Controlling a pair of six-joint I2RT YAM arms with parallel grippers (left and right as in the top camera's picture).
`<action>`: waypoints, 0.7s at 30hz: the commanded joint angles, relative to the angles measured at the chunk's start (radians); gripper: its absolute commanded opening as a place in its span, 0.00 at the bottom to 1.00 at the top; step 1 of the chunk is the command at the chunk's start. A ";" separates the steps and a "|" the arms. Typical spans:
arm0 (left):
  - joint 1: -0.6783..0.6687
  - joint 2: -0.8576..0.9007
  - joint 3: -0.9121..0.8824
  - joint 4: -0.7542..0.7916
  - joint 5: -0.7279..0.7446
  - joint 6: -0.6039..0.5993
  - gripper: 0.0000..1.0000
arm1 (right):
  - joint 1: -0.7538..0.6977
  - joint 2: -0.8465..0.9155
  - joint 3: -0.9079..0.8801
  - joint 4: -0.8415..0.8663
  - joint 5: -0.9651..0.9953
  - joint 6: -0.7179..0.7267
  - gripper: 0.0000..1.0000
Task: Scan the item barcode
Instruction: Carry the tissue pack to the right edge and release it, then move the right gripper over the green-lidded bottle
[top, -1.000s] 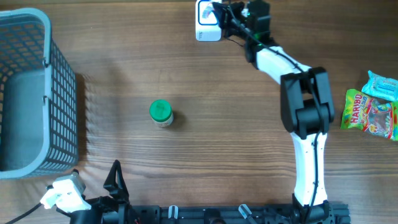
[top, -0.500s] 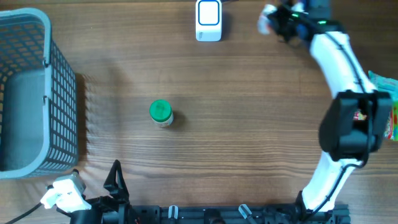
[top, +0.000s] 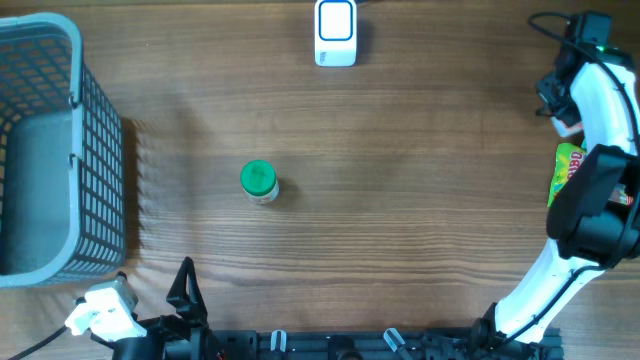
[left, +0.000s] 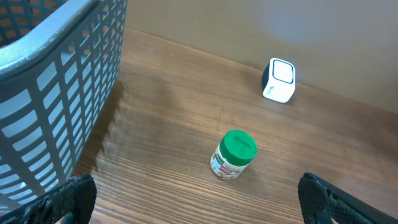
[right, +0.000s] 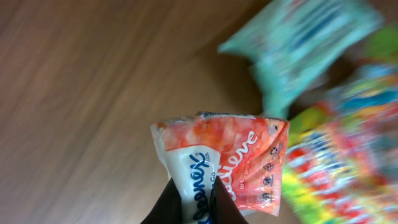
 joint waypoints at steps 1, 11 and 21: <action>-0.006 -0.009 -0.004 0.003 -0.010 0.002 1.00 | -0.043 0.000 -0.013 -0.007 0.116 -0.089 0.48; -0.006 -0.009 -0.003 0.003 -0.010 0.002 1.00 | 0.084 -0.214 0.034 -0.034 -0.321 -0.217 0.89; -0.006 -0.009 -0.003 0.003 -0.010 0.002 1.00 | 0.580 -0.257 -0.037 -0.104 -0.954 -0.213 1.00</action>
